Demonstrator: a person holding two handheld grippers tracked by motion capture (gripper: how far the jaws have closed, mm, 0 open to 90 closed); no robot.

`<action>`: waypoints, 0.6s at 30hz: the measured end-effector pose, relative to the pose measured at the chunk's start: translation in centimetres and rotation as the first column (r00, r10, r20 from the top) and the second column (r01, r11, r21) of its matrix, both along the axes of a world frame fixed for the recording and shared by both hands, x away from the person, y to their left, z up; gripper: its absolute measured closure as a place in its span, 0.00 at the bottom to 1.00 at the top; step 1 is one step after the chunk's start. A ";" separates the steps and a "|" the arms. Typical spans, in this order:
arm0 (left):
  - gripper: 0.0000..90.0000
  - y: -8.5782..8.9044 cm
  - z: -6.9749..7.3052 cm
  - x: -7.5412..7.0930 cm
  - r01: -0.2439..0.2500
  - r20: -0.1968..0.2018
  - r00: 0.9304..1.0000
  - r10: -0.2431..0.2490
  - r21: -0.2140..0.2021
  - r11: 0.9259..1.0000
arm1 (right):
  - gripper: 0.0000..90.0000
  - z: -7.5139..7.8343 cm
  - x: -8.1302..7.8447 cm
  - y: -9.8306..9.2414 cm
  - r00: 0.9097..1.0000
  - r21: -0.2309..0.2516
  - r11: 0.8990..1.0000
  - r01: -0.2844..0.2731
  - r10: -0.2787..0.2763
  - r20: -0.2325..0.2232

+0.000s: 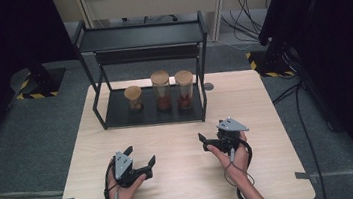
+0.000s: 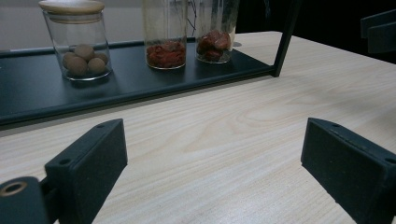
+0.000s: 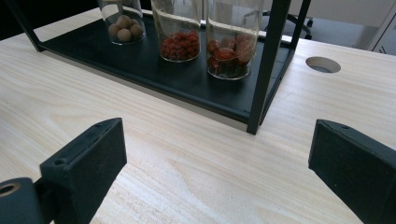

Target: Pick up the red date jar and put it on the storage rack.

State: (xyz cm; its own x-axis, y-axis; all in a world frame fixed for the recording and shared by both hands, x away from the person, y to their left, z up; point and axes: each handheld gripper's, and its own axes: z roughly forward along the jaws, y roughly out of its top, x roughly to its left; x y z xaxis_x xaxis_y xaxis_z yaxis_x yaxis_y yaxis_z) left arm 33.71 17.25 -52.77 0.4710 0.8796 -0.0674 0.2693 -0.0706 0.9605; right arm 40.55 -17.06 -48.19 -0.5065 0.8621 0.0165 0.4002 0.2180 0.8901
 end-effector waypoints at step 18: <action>0.07 0.0 0.0 0.0 -0.002 0.001 1.000 0.002 0.000 1.000 | 0.05 -0.5 -1.3 -1.8 1.000 -0.001 1.000 0.027 -0.027 -0.004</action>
State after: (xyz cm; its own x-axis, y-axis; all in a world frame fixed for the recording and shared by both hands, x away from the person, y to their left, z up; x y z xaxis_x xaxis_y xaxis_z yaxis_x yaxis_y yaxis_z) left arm 33.69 17.26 -52.77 0.4689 0.8807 -0.0669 0.2686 -0.0700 0.9607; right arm 39.20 -18.84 -48.74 -0.4828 0.8756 0.0176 0.4092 0.2078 0.8885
